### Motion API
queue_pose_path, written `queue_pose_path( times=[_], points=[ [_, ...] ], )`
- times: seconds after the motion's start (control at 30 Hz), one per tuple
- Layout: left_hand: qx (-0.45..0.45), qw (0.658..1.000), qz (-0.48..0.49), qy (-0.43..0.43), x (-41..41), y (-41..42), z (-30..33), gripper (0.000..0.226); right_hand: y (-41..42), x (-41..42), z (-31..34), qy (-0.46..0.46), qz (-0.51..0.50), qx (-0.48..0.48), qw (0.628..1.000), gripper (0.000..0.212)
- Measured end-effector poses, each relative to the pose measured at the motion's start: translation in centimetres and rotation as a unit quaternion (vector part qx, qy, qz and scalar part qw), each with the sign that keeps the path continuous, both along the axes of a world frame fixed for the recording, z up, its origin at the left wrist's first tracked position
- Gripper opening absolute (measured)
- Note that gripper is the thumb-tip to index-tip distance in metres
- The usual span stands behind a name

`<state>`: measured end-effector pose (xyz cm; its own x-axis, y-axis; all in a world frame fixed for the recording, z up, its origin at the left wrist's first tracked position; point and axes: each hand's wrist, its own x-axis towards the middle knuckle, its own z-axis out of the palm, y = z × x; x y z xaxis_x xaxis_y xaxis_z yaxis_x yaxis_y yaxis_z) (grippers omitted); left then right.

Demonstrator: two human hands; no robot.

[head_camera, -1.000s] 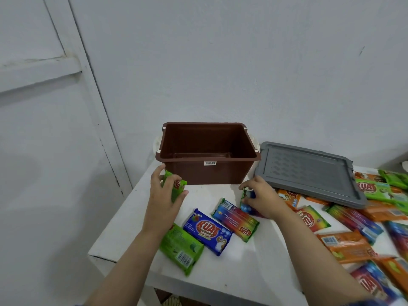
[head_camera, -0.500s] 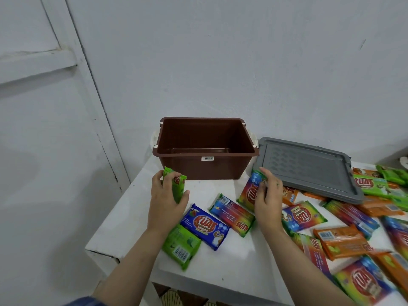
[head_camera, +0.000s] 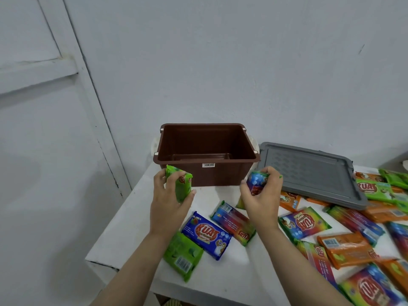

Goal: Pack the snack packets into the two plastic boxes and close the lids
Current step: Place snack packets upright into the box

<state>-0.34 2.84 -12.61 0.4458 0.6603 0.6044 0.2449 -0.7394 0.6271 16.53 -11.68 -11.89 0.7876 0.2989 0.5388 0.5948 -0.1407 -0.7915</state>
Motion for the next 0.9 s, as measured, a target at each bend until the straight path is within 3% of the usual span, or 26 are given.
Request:
queue_pose_path(
  times=[0.1, 0.2, 0.33, 0.43, 0.5, 0.6, 0.7, 0.9],
  points=[
    [0.024, 0.999, -0.014, -0.028, 1.5, 0.4, 2.8, 0.054, 1.4, -0.2, 3.6, -0.031, 0.073, 0.055, 0.995, 0.042],
    [0.032, 0.997, -0.029, -0.066, 3.7, 1.4, 5.9, 0.055, 4.2, 1.2, 6.9, -0.062, 0.059, 0.013, 0.996, 0.038],
    [0.017, 0.986, -0.048, -0.157, 6.1, 3.2, 8.8, 0.054, 8.4, 4.2, 9.7, 0.026, 0.091, -0.011, 0.995, 0.049],
    [-0.026, 0.981, -0.064, -0.183, 6.9, 4.6, 9.5, 0.054, 9.4, 5.2, 8.6, 0.005, 0.110, -0.096, 0.989, 0.050],
    [-0.004, 0.985, -0.048, -0.168, 7.3, 5.1, 9.2, 0.054, 9.4, 5.2, 7.3, -0.016, 0.099, -0.137, 0.985, 0.046],
    [0.008, 0.989, -0.029, -0.145, 7.2, 5.2, 8.4, 0.054, 8.6, 4.7, 6.4, -0.006, 0.106, -0.125, 0.986, 0.043],
    [-0.023, 0.991, -0.045, -0.122, 7.1, 5.0, 7.4, 0.055, 6.7, 3.5, 5.7, 0.042, 0.127, -0.090, 0.987, 0.043],
    [-0.108, 0.994, -0.022, 0.012, 7.9, 4.6, 4.7, 0.059, 4.0, 0.8, 3.5, 0.022, 0.128, -0.091, 0.987, 0.046]
  ],
)
